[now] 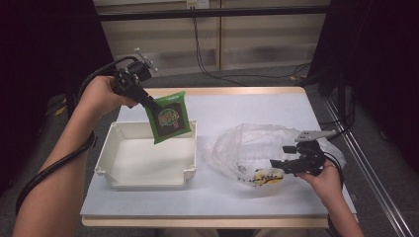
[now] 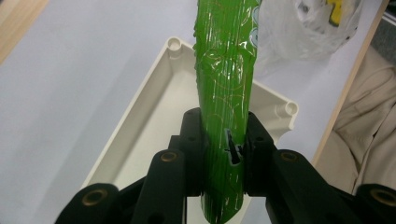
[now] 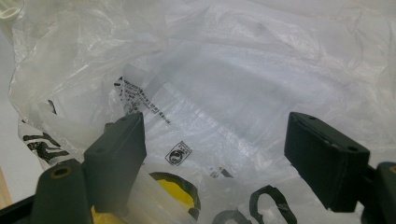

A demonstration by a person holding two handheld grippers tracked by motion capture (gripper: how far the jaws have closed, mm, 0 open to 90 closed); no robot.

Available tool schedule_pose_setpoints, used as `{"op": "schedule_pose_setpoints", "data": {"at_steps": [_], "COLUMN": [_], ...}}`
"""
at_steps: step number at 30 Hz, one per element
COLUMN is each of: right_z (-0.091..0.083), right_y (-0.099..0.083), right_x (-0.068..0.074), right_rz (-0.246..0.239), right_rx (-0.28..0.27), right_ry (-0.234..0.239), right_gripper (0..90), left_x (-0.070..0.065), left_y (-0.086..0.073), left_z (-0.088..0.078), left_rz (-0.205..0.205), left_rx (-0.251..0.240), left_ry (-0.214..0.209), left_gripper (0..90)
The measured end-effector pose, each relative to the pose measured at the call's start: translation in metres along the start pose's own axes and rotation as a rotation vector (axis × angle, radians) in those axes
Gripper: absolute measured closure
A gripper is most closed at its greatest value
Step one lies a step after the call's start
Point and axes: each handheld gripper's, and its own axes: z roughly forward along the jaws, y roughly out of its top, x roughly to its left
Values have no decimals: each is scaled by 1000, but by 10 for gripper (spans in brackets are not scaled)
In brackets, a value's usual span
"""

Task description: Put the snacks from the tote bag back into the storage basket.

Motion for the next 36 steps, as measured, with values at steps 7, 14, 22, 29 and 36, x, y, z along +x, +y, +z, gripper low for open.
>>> {"op": "schedule_pose_setpoints", "data": {"at_steps": [7,14,22,29,36], "right_z": [-2,-2,-2,-2,-3], "right_y": [0,-2,-1,-1,-1], "right_x": [0,-1,1,2,2], "right_rz": [6,7,-1,-7,-5], "right_rx": [-1,2,-3,-8,-7], "right_ry": [-3,-4,0,1,2], "right_gripper": [207,207,206,203,203], "left_x": [4,8,8,10,14], "left_y": [-3,-3,-4,-4,-6], "left_z": [11,15,24,32,40], "left_rz": [-8,22,15,24,38], "left_rx": [6,31,47,49,81], "left_ry": [-1,-7,0,-1,-2], "left_gripper": [747,747,748,747,748]}}
